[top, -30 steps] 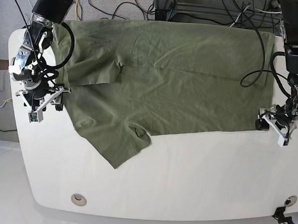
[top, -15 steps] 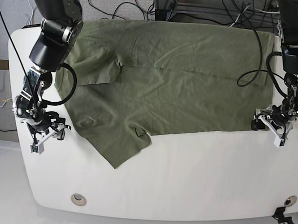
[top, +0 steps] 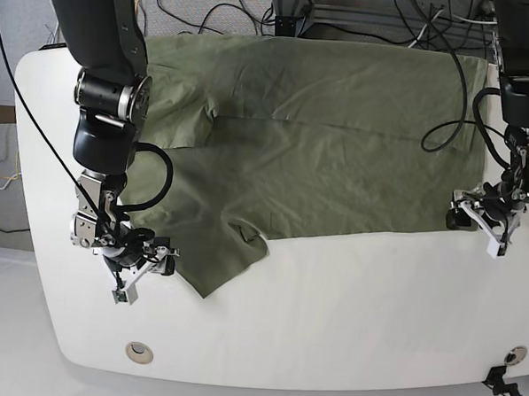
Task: Fold the T-shirt properly
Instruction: 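Grasp the hem corners with both grippers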
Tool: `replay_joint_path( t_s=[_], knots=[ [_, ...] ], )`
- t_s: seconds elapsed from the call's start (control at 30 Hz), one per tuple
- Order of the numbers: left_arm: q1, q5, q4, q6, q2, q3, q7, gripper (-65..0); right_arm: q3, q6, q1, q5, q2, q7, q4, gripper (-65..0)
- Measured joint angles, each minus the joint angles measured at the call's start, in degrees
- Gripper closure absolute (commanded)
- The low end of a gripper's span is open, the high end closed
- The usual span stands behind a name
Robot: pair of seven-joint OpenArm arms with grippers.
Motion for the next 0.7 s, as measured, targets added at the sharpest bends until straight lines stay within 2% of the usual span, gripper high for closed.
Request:
replay_joint_path(
  t_s=[0.13,0.23,0.47,0.7],
  knots=[
    [0.0,0.0,0.1,0.0,0.0,0.0,0.1,-47.7,0.0,-0.8,2.1,-0.4,1.0,5.9,-5.8,-34.6],
    [0.0,0.0,0.1,0.0,0.0,0.0,0.0,-47.7,0.0,-4.3,2.5,-0.6,1.1,10.6,-11.4,-34.7],
    [0.0,0.0,0.1,0.0,0.0,0.0,0.1,-47.7,-0.1,-4.3,2.3,-0.6,0.7,12.3,-14.1,-34.4],
    [0.0,0.0,0.1,0.0,0.0,0.0,0.1,-47.7,-0.1,-4.3,1.5,-0.1,-2.6,12.2,-13.9,-34.4]
  ],
)
